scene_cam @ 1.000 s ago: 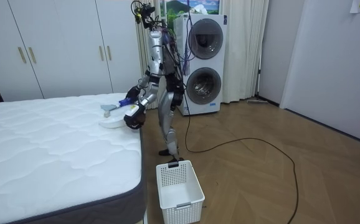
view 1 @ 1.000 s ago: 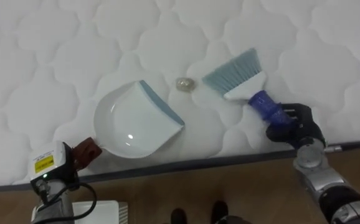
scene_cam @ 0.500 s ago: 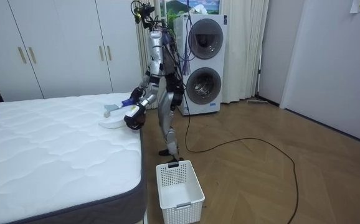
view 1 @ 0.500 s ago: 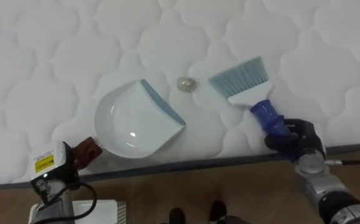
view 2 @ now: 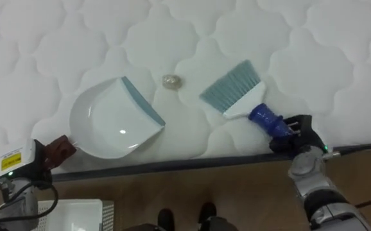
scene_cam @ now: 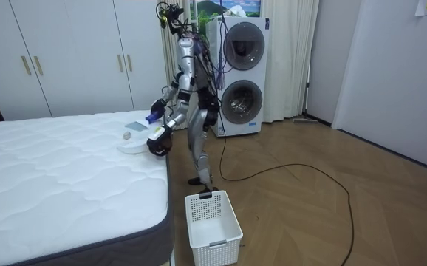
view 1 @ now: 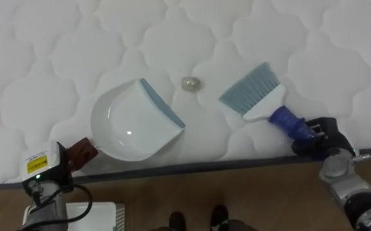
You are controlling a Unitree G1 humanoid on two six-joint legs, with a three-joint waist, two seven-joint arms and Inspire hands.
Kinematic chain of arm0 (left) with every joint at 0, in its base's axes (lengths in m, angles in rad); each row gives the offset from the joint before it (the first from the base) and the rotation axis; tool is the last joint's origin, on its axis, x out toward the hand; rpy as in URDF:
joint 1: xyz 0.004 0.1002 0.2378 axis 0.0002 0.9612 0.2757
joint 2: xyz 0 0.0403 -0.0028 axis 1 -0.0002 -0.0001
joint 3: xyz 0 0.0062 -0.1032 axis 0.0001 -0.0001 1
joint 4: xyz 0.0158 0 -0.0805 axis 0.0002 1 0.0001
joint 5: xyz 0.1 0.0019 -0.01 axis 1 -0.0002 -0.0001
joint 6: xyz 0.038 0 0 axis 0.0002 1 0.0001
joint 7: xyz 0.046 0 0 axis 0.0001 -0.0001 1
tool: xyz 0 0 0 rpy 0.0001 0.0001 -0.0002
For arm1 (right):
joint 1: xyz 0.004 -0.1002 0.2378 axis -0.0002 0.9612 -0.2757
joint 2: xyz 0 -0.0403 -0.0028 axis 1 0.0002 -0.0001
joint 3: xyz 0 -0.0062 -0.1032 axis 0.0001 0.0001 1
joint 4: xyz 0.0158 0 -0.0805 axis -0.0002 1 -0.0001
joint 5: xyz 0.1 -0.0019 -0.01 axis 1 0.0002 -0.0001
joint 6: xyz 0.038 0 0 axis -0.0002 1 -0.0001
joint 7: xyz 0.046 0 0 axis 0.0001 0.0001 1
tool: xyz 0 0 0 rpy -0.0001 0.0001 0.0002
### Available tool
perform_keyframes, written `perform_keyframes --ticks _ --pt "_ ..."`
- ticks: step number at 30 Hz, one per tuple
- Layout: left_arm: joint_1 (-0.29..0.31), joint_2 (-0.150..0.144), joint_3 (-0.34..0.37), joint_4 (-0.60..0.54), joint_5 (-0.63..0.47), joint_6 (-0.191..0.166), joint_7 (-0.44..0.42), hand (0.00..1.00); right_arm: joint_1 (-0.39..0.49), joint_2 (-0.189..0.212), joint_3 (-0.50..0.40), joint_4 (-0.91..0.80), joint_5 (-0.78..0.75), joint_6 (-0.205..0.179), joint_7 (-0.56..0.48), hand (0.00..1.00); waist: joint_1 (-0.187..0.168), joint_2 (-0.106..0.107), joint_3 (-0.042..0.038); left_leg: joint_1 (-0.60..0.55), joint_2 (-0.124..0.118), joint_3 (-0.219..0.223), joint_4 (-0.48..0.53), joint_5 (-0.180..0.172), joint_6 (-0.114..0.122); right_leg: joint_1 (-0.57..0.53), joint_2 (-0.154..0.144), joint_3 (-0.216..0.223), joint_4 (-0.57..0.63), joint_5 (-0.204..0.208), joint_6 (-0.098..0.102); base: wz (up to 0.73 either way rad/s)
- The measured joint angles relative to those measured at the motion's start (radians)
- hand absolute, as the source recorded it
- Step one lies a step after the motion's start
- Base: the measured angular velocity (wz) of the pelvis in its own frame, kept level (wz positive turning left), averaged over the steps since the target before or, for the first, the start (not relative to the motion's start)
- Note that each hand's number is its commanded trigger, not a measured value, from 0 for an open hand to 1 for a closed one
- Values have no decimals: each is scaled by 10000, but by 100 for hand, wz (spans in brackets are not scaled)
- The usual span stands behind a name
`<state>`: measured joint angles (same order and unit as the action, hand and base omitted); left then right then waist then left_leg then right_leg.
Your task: Clean bed
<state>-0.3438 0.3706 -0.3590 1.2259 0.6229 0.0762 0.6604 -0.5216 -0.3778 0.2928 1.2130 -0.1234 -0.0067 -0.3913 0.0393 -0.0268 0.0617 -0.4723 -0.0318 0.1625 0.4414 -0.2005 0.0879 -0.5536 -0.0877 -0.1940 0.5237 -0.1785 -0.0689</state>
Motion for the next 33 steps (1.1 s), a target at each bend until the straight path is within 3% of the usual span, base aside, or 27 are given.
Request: perform_keyframes --ticks 3,5,8,11,14,19,23,30,33 --pt "-102 90 -34 -211 251 282 1 100 -466 -380 271 87 -1236 311 -21 100 23 -180 21 -52 -1 1 79 -2 -1 -66 -23 -1 100 6 -13 0" --pt "-153 208 -74 -303 459 319 0 100 -570 -624 397 78 -1839 325 -74 100 106 -329 25 -75 -4 1 81 -3 -4 -106 -38 -15 122 -4 -33 2" --pt "-223 333 -196 -547 516 455 -1 100 -865 -972 657 76 -2782 656 -226 100 243 -527 45 -151 -6 4 137 -4 -5 -187 -64 -28 192 -4 -62 1" --pt "-231 508 -183 -674 570 475 20 100 -1305 -1051 994 167 -3678 884 -381 100 348 -839 114 -224 4 73 191 -4 -6 -325 -72 19 319 -2 -90 -4" --pt "-241 529 -192 -672 563 474 47 100 -1510 -1145 1209 276 -4400 1015 -546 100 453 -1045 121 -228 10 68 182 -6 -8 -316 -77 -24 271 6 -100 1" --pt "-241 792 -372 -670 565 472 93 100 -1812 -1342 1578 303 -4994 1106 -817 100 495 -1062 119 -249 60 21 151 -6 -6 -230 -1 -80 88 139 -83 -1" --pt "-215 1020 -375 -908 998 534 188 100 -2253 -1740 1690 289 -6530 1123 -951 100 566 -1084 114 -358 54 21 91 -3 -5 -367 -3 -86 93 159 -86 0" --pt "-168 1048 -382 -1086 1222 753 195 100 -2635 -1827 1962 141 -8036 1411 -1337 100 758 -1145 122 -288 91 1 54 24 -40 -239 37 -162 -50 168 -102 -1" --pt "-193 1078 -382 -1071 1221 832 200 100 -2655 -1827 1966 -84 -8443 1421 -1553 100 767 -1328 148 -278 91 3 62 24 -39 -223 -1 -294 -47 168 -102 0"
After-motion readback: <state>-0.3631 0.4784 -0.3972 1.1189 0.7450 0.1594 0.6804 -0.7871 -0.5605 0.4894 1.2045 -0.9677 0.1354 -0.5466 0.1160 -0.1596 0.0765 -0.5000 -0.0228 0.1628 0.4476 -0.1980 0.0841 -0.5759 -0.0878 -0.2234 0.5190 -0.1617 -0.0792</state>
